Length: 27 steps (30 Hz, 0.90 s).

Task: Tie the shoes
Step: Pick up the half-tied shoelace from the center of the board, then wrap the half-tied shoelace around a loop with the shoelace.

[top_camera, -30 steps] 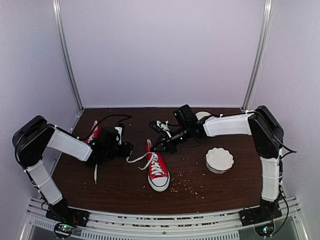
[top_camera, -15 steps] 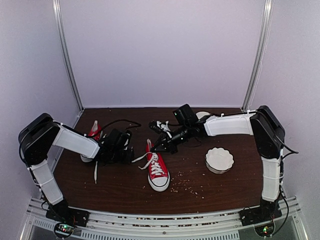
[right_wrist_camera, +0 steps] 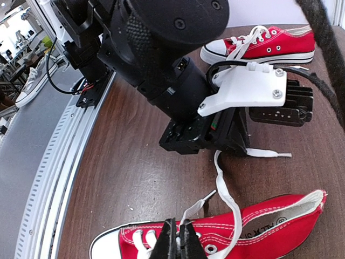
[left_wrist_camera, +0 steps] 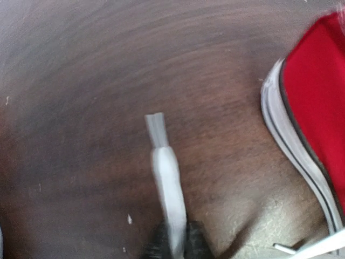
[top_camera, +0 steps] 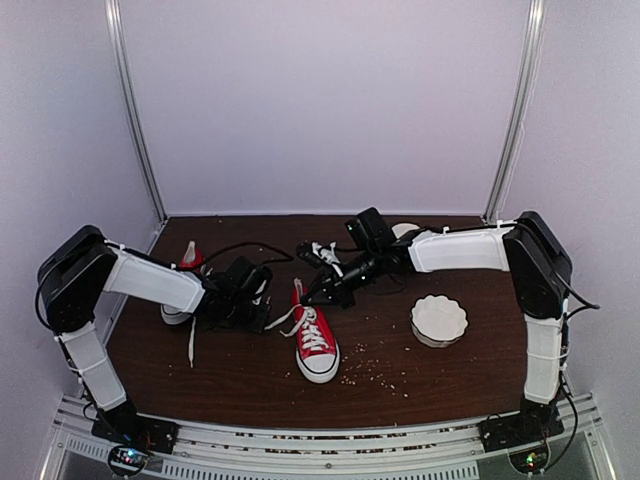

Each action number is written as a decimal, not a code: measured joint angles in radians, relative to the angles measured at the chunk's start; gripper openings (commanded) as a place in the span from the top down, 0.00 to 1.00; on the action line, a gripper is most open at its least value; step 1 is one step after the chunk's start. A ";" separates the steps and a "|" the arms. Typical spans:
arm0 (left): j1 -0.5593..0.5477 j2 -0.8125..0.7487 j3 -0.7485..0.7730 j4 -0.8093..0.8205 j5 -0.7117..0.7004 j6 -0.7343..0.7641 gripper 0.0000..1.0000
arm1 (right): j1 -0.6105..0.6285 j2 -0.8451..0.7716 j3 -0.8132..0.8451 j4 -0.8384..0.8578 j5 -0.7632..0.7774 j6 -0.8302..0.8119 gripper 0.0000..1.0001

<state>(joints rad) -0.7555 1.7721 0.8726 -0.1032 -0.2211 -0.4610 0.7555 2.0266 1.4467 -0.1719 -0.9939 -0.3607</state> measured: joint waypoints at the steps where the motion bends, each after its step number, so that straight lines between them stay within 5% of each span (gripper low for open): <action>1: 0.000 0.008 0.008 0.000 0.003 0.009 1.00 | 0.000 0.000 0.000 -0.002 0.000 -0.002 1.00; 7: 0.002 -0.018 -0.031 0.047 -0.005 0.022 1.00 | 0.001 0.000 0.002 -0.011 0.002 0.003 1.00; 12: -0.029 -0.260 -0.233 0.053 -0.095 0.055 1.00 | 0.001 0.000 0.006 -0.010 0.027 0.037 1.00; 18: -0.141 -0.461 -0.317 0.240 -0.139 0.182 1.00 | 0.002 0.003 0.027 0.032 0.064 0.117 1.00; 27: -0.288 -0.481 -0.343 0.500 -0.065 0.402 1.00 | 0.002 0.026 0.057 0.097 0.119 0.264 1.00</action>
<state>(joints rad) -1.0435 1.2907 0.5293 0.3973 -0.2863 -0.0593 0.7570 2.0521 1.5040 -0.0750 -0.8749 -0.0971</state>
